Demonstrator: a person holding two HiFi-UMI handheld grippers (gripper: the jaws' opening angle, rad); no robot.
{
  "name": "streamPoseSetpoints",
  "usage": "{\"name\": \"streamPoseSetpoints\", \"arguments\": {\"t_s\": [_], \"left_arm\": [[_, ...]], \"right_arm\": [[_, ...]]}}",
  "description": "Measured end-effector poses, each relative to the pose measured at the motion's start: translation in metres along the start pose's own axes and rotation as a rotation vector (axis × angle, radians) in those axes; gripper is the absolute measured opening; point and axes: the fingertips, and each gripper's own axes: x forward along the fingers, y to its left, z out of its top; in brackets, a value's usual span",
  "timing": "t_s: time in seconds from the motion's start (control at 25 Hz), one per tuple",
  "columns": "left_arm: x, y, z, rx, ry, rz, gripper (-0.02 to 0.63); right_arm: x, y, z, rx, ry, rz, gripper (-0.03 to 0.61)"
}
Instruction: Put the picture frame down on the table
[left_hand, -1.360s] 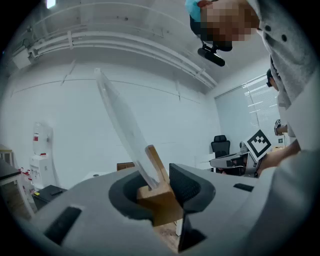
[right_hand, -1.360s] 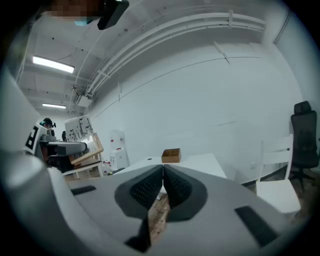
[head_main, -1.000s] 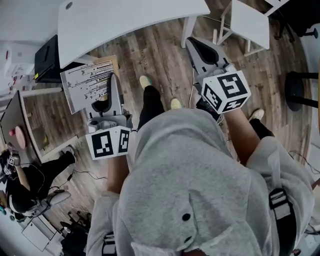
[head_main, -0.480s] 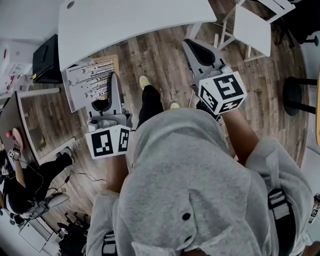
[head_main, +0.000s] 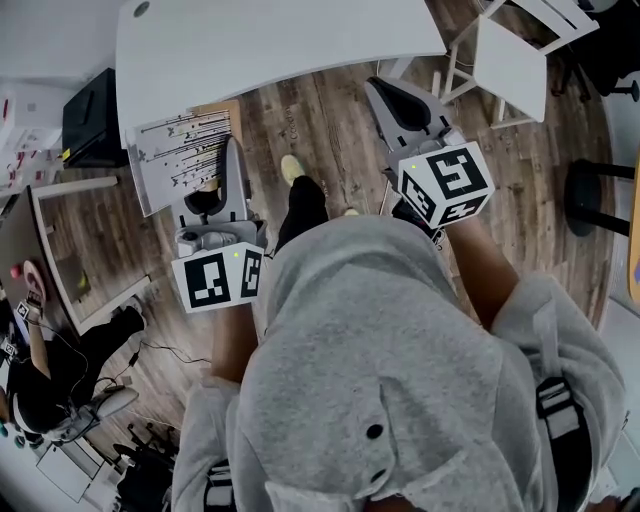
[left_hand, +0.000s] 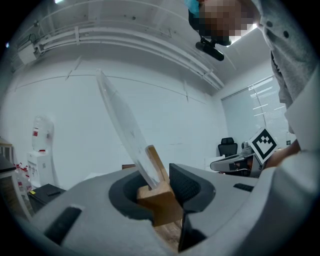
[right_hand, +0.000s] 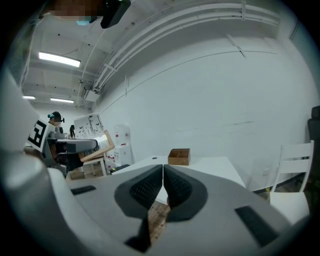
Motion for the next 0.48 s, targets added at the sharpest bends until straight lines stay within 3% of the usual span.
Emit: {"name": "streamPoseSetpoints", "arguments": {"t_s": [0.48], "left_arm": [[-0.0012,-0.0023,0.0009,-0.005,-0.024,-0.002,0.118]], "right_arm": [[-0.0036,0.0025,-0.0060,-0.009,-0.005,0.001,0.026]]}}
